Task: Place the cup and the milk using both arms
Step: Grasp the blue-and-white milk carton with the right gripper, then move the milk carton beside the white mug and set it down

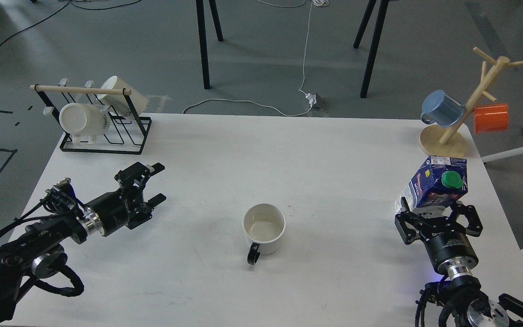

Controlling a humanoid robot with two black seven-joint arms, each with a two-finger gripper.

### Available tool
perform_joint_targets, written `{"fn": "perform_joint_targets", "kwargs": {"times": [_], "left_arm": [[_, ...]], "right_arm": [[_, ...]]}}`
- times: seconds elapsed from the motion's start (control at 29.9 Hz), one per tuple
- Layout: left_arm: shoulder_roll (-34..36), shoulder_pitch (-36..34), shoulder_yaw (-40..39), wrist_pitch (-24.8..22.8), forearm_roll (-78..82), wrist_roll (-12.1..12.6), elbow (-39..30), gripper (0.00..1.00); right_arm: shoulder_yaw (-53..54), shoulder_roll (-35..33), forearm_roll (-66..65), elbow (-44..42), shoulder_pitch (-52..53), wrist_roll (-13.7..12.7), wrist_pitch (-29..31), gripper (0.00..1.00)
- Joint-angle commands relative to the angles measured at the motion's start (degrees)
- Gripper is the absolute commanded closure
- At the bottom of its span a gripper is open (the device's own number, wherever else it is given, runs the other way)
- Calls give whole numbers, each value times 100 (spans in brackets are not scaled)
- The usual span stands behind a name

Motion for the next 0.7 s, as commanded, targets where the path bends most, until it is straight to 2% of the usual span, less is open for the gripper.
{"fn": "perform_joint_targets", "kwargs": {"times": [0.0, 0.1, 0.2, 0.67], "left_arm": [[-11, 43, -3, 0, -6, 0, 110, 1], [-90, 60, -3, 0, -6, 0, 286, 1], [-213, 69, -3, 0, -6, 0, 374, 1], [-214, 69, -3, 0, -6, 0, 401, 1]], "right_arm": [[-32, 56, -26, -98, 0, 9, 0, 11], [-15, 56, -53, -98, -18, 9, 0, 28], [-32, 56, -71, -98, -9, 9, 0, 54], [-94, 65, -325, 376, 26, 0, 0, 56]]}}
